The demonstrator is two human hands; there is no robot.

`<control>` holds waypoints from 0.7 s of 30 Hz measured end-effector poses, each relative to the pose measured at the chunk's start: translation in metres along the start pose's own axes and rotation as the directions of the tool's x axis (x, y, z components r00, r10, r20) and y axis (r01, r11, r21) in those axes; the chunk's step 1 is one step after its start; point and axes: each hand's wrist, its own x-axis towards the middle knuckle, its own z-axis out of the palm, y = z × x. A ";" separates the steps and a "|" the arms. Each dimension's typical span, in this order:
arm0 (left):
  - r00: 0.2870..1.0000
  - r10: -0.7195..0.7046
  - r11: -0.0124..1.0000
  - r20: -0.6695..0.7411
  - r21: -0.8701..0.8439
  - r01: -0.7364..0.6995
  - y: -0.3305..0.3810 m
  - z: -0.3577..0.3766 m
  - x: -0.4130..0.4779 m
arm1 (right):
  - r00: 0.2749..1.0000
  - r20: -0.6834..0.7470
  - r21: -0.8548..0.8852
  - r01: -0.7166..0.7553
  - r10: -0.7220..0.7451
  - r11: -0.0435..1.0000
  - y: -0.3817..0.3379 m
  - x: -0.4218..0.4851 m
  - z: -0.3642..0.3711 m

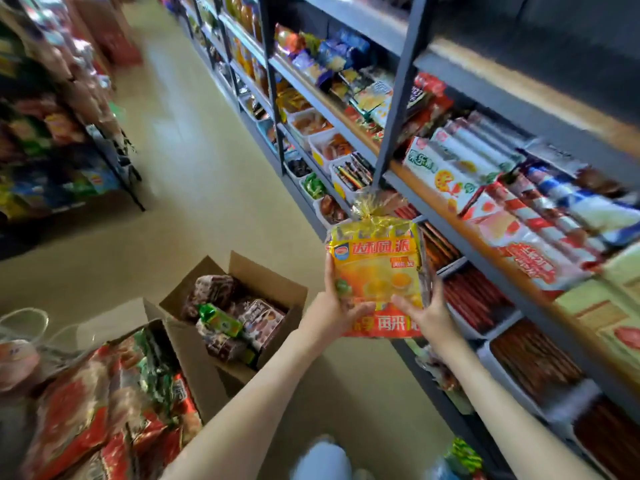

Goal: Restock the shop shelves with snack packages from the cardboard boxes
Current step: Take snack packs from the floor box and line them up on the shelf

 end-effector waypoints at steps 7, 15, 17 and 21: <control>0.924 0.350 0.933 0.155 0.035 -0.359 0.093 0.044 -0.038 | 0.924 -0.333 -0.018 0.191 -0.186 0.981 -0.040 -0.102 -0.090; 0.768 0.545 0.808 0.337 0.032 -0.588 0.160 0.109 -0.100 | 0.750 -0.641 0.014 0.222 -0.162 0.975 -0.032 -0.213 -0.154; 0.712 0.586 0.765 0.387 0.026 -0.644 0.173 0.128 -0.118 | 0.695 -0.703 0.020 0.233 -0.152 0.972 -0.025 -0.242 -0.169; 0.604 0.640 0.695 0.475 -0.021 -0.719 0.205 0.168 -0.160 | 0.573 -0.809 0.039 0.271 -0.128 0.962 -0.013 -0.300 -0.203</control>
